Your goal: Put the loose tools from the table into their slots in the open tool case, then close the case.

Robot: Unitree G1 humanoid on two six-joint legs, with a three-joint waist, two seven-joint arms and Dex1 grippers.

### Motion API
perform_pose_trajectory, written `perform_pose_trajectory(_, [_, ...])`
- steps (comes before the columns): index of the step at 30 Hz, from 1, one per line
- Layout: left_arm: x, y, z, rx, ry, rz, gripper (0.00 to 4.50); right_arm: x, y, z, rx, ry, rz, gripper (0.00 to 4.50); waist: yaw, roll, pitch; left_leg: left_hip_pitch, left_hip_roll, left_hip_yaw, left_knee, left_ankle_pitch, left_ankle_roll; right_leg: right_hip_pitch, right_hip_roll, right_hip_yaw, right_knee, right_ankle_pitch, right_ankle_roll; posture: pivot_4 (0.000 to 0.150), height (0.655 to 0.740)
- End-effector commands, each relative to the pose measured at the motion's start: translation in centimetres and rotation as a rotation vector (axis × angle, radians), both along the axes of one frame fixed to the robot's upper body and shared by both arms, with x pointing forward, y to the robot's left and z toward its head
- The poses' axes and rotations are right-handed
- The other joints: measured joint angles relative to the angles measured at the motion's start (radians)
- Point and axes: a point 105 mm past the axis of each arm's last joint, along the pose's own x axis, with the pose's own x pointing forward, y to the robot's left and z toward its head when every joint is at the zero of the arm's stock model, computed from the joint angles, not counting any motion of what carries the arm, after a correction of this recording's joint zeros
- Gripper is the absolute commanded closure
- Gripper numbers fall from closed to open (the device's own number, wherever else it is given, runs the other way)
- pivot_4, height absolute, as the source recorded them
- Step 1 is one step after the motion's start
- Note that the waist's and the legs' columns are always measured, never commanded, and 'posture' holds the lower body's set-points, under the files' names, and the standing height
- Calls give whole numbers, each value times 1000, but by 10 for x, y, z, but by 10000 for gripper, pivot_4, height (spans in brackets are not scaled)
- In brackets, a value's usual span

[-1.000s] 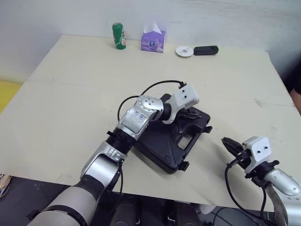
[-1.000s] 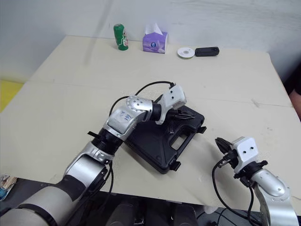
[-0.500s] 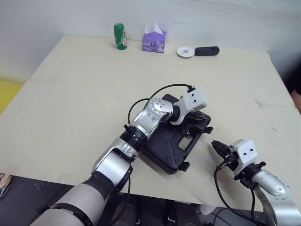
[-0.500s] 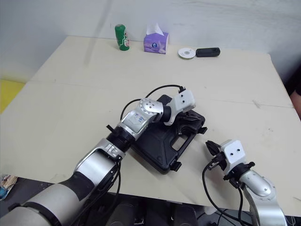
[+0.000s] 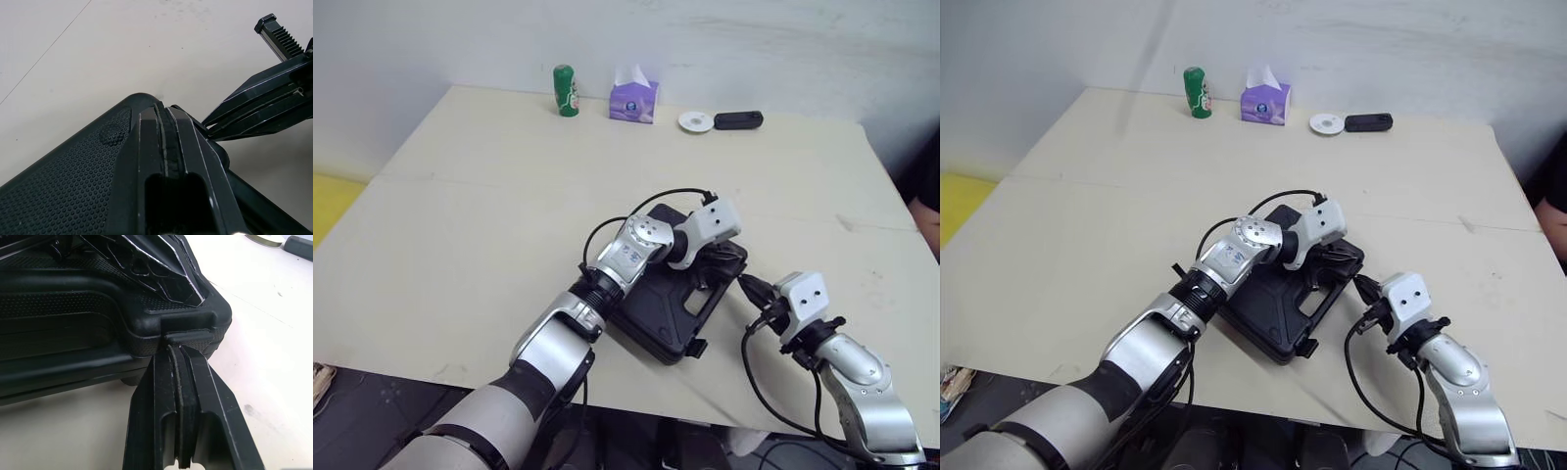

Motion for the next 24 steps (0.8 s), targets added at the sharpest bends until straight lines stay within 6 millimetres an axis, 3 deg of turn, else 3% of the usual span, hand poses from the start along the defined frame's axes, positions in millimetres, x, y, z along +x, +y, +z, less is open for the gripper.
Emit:
perform_pose_trajectory(1, [2, 31, -66, 202, 145, 92, 44440, 4, -1, 16, -10, -64, 1, 45000, 0, 0, 0, 0, 0, 0, 0, 0, 0, 0, 0, 0, 0, 0, 0, 1500, 7400])
perform_pose_trajectory(24, [11, 56, -72, 227, 139, 171, 44440, 18, 21, 26, -10, -96, 109, 45000, -30, 1, -1, 0, 2, 0, 0, -3, -5, 0, 1, 0, 0, 0, 0, 1500, 7400])
